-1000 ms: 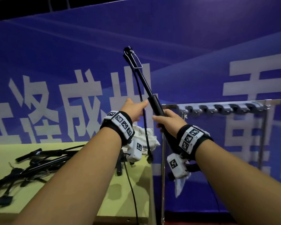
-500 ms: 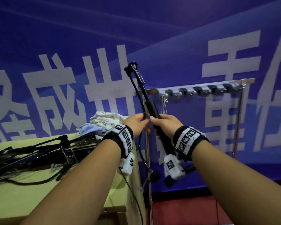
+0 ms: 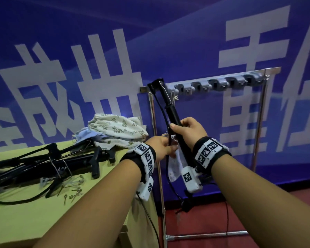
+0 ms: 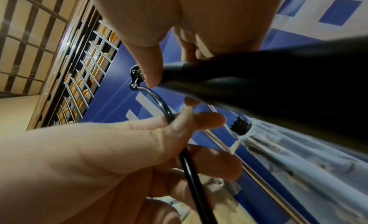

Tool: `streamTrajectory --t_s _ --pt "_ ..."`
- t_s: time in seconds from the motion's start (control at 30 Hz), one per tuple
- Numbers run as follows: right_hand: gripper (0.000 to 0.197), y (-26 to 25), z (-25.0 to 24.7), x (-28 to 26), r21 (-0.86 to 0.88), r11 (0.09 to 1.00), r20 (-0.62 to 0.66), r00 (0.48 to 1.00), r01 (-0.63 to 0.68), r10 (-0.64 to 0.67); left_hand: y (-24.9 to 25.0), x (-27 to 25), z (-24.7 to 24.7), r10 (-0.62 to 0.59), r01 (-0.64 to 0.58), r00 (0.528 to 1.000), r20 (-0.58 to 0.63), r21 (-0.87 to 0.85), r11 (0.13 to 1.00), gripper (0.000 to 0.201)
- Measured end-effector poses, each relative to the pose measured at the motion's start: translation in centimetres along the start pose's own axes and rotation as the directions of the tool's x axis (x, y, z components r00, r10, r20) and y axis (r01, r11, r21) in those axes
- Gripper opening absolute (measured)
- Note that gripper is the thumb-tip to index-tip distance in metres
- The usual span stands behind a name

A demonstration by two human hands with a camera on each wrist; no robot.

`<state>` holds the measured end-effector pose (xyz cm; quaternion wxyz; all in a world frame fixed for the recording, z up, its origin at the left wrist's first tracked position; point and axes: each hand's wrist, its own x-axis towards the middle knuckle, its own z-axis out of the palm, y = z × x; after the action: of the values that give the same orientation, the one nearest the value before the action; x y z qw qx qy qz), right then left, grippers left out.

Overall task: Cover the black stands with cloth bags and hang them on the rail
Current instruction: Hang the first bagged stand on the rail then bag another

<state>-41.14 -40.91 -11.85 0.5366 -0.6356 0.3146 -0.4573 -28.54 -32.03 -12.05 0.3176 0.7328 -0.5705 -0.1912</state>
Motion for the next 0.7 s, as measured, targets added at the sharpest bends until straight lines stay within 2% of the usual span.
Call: streamTrajectory --t_s 0.1,0.23,0.3,0.37,0.43,0.5,0.6,0.7 --pt "0.032 1.7 -0.2 0.1 -0.037 0.999 -0.014 1.000 0.007 -0.007 -0.3 0.2 0.4 -0.060 0.060 0.997 0.041 0.000 0.998 0.008" --pt "0.023 3.8 -0.5 0.4 -0.034 0.999 -0.031 0.999 0.004 -0.005 0.1 1.3 -0.2 -0.130 0.122 0.988 0.086 0.090 0.988 0.012" --pt "0.019 4.7 -0.5 0.4 -0.025 1.000 -0.030 1.000 -0.003 0.003 1.0 1.9 -0.8 -0.121 0.119 0.993 0.012 0.102 0.988 0.036" --pt "0.017 5.7 -0.5 0.4 -0.020 1.000 -0.026 1.000 -0.012 0.012 2.0 2.4 -1.6 -0.113 0.127 0.983 -0.143 0.089 0.988 0.058" --pt "0.017 6.7 -0.2 0.4 -0.039 0.999 -0.029 0.999 -0.018 0.017 2.5 3.1 -2.3 -0.097 0.087 0.945 -0.311 -0.044 0.995 0.077" --pt "0.019 7.8 0.1 0.2 -0.063 0.998 -0.038 0.999 -0.018 0.016 2.9 3.7 -2.7 -0.045 -0.023 0.898 -0.438 -0.150 0.988 0.090" --pt "0.022 9.6 0.5 -0.4 -0.050 0.999 -0.047 0.999 -0.019 0.017 2.3 4.4 -2.7 0.080 -0.195 0.836 -0.543 -0.157 0.968 0.093" --pt "0.024 11.4 0.8 -1.0 -0.050 0.998 -0.040 0.999 -0.022 0.020 1.0 5.2 -2.1 0.116 -0.210 0.850 -0.513 -0.128 0.969 0.076"
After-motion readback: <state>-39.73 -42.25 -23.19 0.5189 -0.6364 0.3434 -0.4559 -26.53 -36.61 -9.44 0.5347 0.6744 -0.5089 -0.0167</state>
